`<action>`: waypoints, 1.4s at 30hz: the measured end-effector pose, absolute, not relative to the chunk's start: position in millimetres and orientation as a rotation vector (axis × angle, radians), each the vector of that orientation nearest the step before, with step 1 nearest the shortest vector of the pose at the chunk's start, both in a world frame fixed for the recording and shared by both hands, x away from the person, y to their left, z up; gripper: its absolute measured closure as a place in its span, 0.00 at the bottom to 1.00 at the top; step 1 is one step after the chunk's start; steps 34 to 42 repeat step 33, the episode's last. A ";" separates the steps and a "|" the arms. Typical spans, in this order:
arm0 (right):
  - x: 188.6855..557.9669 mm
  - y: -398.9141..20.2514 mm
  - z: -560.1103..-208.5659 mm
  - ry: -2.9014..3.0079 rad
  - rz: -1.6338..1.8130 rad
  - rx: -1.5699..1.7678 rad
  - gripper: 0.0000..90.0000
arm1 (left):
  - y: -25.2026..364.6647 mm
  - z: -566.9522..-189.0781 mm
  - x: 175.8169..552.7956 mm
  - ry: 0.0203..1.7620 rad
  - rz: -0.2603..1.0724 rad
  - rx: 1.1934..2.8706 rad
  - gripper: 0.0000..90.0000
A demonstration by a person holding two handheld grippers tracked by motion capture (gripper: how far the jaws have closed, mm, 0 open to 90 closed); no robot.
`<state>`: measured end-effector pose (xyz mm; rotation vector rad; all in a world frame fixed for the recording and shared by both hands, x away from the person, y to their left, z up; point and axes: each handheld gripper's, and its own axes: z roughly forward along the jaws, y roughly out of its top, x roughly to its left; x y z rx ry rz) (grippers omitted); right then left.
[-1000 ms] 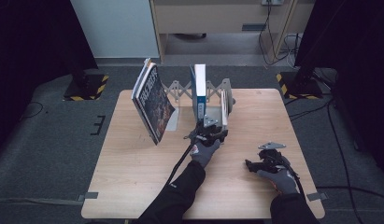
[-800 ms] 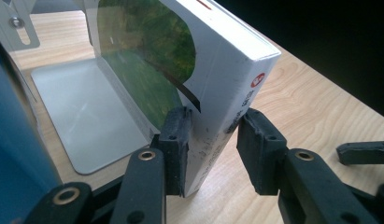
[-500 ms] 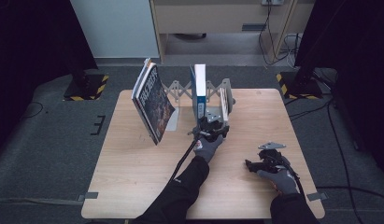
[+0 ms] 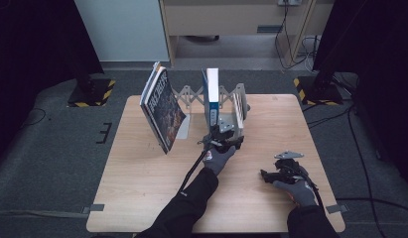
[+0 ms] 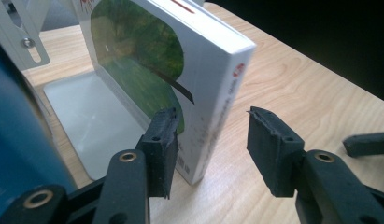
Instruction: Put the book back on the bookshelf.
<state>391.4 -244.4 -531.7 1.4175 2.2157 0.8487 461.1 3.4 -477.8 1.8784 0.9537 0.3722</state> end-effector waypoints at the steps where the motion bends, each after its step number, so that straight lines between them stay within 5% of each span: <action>1: 391.4 -244.4 -531.7 2.216 0.848 1.417 0.12 | 5.5 -476.9 457.7 0.943 0.380 1.885 0.56; 16: 390.5 -244.0 -532.6 2.204 0.852 1.419 0.12 | 65.9 -463.3 408.0 0.838 0.352 2.005 0.42; 33: 386.4 -245.0 -521.9 2.214 0.886 1.440 0.14 | 183.2 -490.8 366.3 1.039 0.323 2.049 0.30; 42: 386.4 -245.0 -521.9 2.214 0.886 1.440 0.14 | 183.2 -490.8 366.3 1.039 0.323 2.049 0.30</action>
